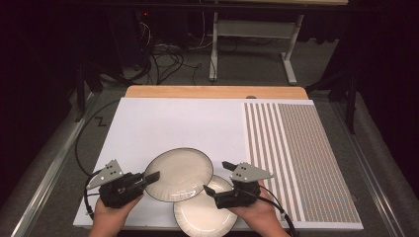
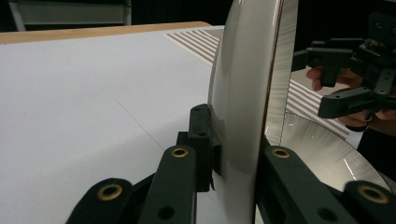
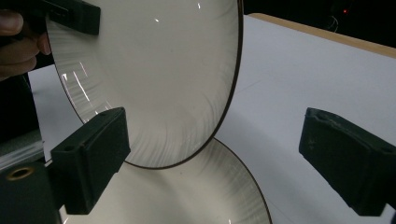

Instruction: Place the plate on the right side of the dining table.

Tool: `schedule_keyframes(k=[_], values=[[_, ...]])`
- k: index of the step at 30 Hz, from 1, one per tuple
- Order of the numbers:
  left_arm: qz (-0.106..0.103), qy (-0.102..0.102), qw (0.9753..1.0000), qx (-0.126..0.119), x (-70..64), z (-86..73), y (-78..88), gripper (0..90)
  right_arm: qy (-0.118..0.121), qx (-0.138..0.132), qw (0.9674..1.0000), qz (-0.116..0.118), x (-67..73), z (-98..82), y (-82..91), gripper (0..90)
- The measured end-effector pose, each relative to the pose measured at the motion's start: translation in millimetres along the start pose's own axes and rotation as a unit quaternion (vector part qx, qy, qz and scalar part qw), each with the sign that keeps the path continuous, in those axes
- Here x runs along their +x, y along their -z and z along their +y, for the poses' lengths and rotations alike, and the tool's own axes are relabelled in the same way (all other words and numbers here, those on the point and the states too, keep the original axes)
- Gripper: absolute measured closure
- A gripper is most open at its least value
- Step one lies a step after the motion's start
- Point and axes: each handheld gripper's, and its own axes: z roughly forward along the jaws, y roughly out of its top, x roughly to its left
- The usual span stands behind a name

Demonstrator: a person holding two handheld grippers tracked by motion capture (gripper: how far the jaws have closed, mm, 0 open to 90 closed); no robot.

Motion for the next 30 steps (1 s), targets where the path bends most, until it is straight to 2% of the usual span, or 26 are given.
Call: schedule_keyframes(k=[4,8,14,17,22,25,30], values=[[0.000,0.001,1.0000,0.001,0.5,0.0,0.2,80.0,-0.006,0.001,1.0000,0.005,-1.0,3.6,-7.0,19.3],[0.000,0.003,1.0000,0.000,1.3,-0.7,0.4,79.9,-0.012,0.003,0.9999,0.009,-3.0,5.6,-12.3,34.7],[0.000,0.008,1.0000,0.000,2.0,-1.3,0.6,79.9,-0.041,-0.001,0.9990,0.019,-9.0,8.4,-16.3,59.1],[0.000,0.011,0.9999,-0.001,2.3,-1.4,0.3,79.9,-0.047,-0.002,0.9987,0.018,-9.6,10.2,-16.4,68.4],[-0.003,0.021,0.9998,-0.003,3.3,-2.1,0.1,80.0,-0.059,0.002,0.9979,0.028,-10.6,12.2,-17.3,79.3],[-0.005,0.031,0.9995,-0.005,3.9,-2.8,-0.1,80.2,-0.065,0.004,0.9976,0.026,-12.0,13.4,-16.9,84.8],[-0.008,0.039,0.9992,0.002,0.5,-2.7,-2.5,80.2,-0.085,0.015,0.9957,0.032,-15.6,15.4,-13.5,87.0]])
